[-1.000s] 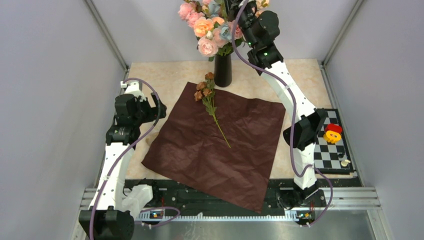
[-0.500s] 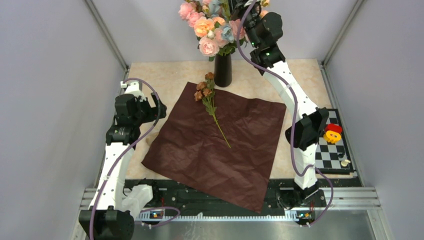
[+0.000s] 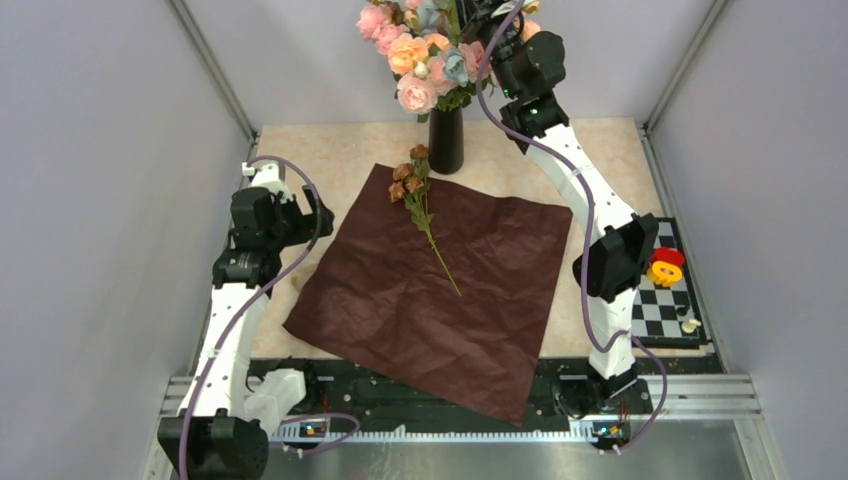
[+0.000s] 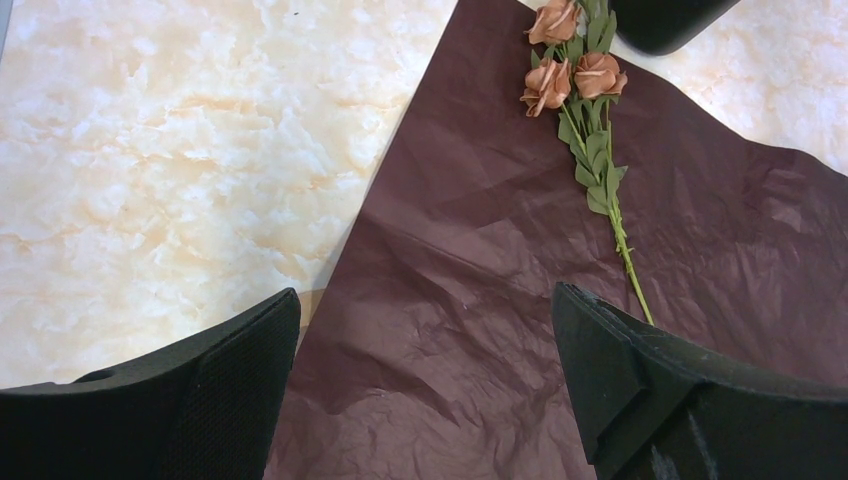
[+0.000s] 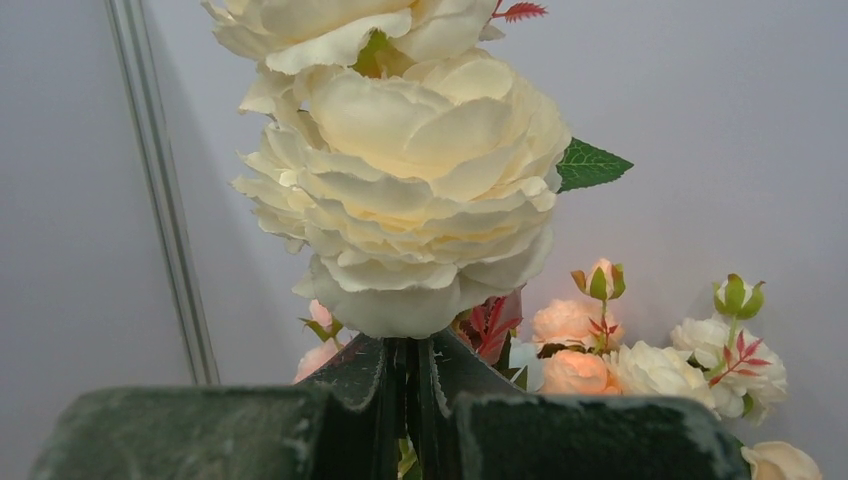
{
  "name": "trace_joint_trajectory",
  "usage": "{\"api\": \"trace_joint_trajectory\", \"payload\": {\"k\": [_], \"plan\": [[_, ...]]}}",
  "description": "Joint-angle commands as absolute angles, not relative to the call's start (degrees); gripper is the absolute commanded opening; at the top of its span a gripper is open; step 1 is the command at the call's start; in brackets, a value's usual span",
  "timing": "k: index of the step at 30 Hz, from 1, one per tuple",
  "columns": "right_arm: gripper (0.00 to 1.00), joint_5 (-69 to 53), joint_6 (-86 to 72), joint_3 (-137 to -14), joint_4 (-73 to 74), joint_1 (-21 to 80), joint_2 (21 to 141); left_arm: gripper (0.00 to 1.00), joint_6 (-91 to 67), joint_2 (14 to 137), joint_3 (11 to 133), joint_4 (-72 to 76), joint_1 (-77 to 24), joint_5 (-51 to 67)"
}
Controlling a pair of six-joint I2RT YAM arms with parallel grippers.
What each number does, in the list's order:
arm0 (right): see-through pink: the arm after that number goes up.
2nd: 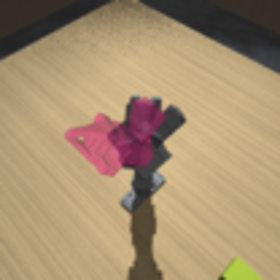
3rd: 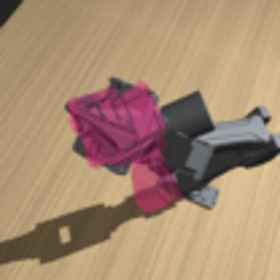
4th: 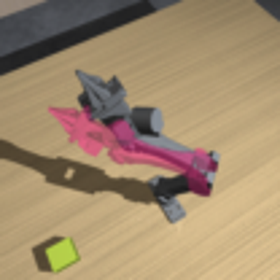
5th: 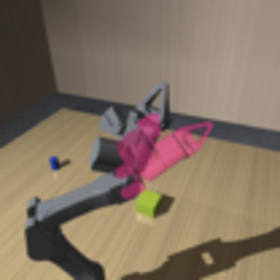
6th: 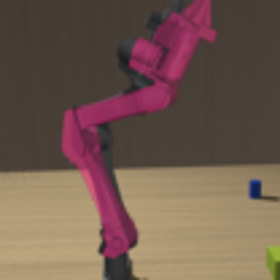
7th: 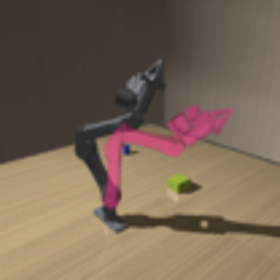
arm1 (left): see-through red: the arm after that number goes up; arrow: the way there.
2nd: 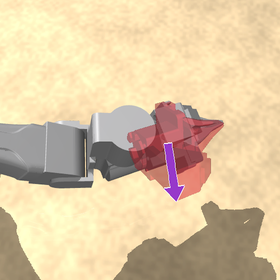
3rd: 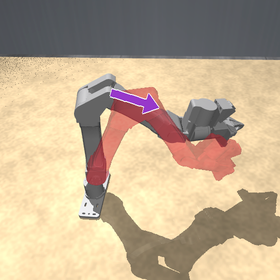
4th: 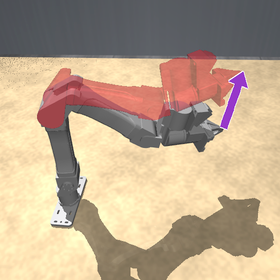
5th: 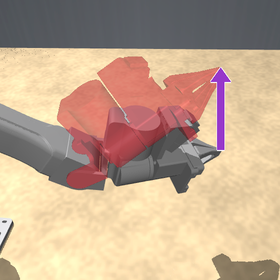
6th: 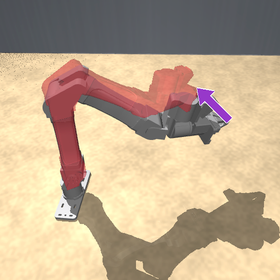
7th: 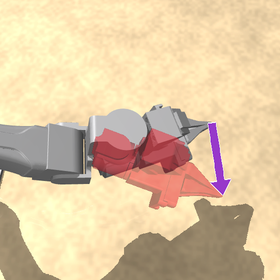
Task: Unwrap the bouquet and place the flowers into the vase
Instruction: Insert the fake flower into the vase.
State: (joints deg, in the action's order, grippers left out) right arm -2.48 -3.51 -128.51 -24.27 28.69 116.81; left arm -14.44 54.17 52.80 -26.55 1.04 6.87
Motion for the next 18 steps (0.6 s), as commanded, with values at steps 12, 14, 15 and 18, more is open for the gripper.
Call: {"api": "trace_joint_trajectory", "payload": {"k": [12, 14, 15, 18], "plan": [[0.0, -1.3, -7.8, -120.4, -24.2, 27.9, 115.4, 0.99, -14.7, 53.6, 52.4, -23.9, 1.3, 7.7], [0.0, -1.1, -7.9, -120.4, -24.3, 27.9, 115.4, 0.99, -14.7, 53.6, 52.4, -23.9, 1.3, 7.7], [0.0, -1.1, -7.9, -120.4, -24.3, 27.9, 115.4, 0.99, -14.7, 53.5, 52.4, -23.9, 1.3, 7.6], [0.0, -0.8, -7.8, -120.9, -24.4, 27.9, 115.4, 0.99, -14.7, 53.5, 52.4, -23.9, 1.3, 7.7]]}}
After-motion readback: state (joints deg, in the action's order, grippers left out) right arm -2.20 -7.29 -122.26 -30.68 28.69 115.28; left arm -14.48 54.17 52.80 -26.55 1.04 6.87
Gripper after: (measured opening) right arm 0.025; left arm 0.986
